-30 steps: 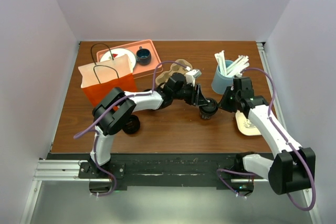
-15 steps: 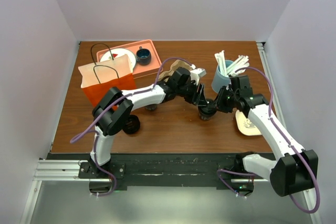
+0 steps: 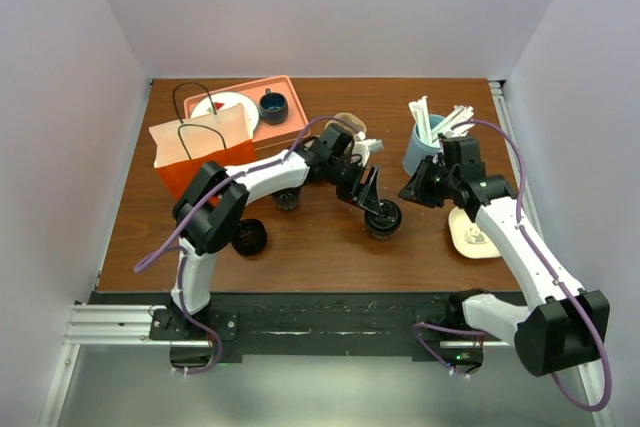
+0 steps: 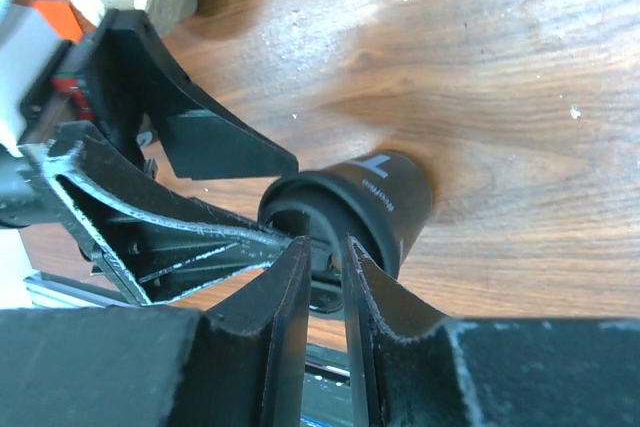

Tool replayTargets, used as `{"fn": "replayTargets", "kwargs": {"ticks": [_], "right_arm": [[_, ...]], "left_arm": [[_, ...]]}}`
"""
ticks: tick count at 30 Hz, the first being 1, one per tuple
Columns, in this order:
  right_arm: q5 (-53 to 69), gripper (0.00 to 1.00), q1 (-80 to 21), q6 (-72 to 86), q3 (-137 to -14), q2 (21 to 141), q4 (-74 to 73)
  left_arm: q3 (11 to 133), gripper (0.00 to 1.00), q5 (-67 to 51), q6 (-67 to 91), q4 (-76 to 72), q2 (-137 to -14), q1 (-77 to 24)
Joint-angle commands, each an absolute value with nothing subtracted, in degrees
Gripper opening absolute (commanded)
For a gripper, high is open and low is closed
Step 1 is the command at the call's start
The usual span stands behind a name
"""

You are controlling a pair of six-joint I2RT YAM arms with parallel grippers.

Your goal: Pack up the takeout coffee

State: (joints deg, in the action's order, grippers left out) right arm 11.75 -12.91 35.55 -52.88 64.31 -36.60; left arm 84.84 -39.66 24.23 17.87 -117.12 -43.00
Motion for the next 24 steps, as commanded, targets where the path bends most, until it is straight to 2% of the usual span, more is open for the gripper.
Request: {"fn": "replayTargets", "kwargs": {"ticks": [1, 8, 24], "right_arm": [[12.0, 0.24, -13.0, 34.6, -55.3, 62.6, -37.5], [11.7, 0.25, -13.0, 32.3, -54.7, 62.7, -37.7], [13.1, 0.24, -12.9, 30.8, -52.6, 63.8, -36.1]], "left_arm": [[84.2, 0.68, -39.4, 20.0, 28.7, -120.5, -42.1], [85.1, 0.75, -44.0, 21.0, 26.9, -120.1, -41.3], [92.6, 0.76, -45.7, 23.2, 27.2, -121.7, -40.5]]}}
